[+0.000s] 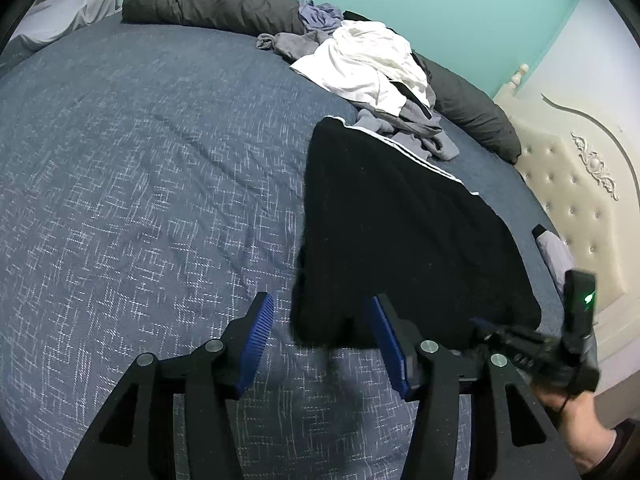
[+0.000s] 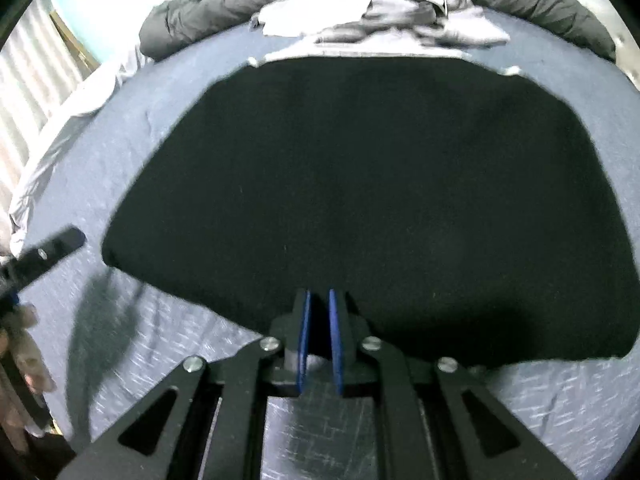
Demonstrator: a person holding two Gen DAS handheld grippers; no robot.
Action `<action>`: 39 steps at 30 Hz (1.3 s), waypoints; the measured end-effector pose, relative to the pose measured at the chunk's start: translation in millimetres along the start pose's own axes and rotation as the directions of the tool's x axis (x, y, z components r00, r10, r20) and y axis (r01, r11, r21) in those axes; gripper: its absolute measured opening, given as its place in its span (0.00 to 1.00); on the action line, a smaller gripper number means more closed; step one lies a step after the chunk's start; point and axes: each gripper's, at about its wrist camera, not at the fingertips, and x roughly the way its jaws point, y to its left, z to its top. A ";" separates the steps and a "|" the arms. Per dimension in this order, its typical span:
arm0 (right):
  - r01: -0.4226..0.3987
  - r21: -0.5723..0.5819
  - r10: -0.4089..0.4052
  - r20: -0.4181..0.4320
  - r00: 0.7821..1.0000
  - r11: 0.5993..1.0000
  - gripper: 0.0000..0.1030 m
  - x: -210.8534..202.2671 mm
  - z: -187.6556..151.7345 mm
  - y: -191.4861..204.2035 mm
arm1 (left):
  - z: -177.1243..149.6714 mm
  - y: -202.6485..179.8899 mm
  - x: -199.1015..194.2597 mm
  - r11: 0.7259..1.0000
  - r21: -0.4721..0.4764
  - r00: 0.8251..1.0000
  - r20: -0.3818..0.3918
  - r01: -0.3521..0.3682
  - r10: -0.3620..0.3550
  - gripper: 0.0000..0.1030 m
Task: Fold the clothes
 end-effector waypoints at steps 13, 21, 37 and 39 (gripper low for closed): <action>-0.061 0.053 0.055 0.108 0.993 0.997 0.07 -50.3 -15.7 -24.8 | -5.0 7.8 9.4 0.994 -0.081 0.997 -0.017 0.078 -0.079 0.57; -0.051 0.105 0.032 0.177 0.984 0.993 0.08 -91.5 -56.0 -75.3 | -4.3 6.9 15.1 0.995 -0.096 0.999 -0.013 0.038 -0.039 0.72; -0.090 0.157 0.049 0.249 0.967 0.984 0.09 -92.8 -73.2 -111.0 | 9.6 27.7 29.8 0.979 -0.201 0.999 -0.015 0.039 -0.043 0.84; -0.079 0.167 0.035 0.252 0.967 0.983 0.09 -95.0 -73.6 -115.2 | 10.7 23.1 34.5 0.983 -0.182 1.000 -0.020 0.015 -0.019 0.84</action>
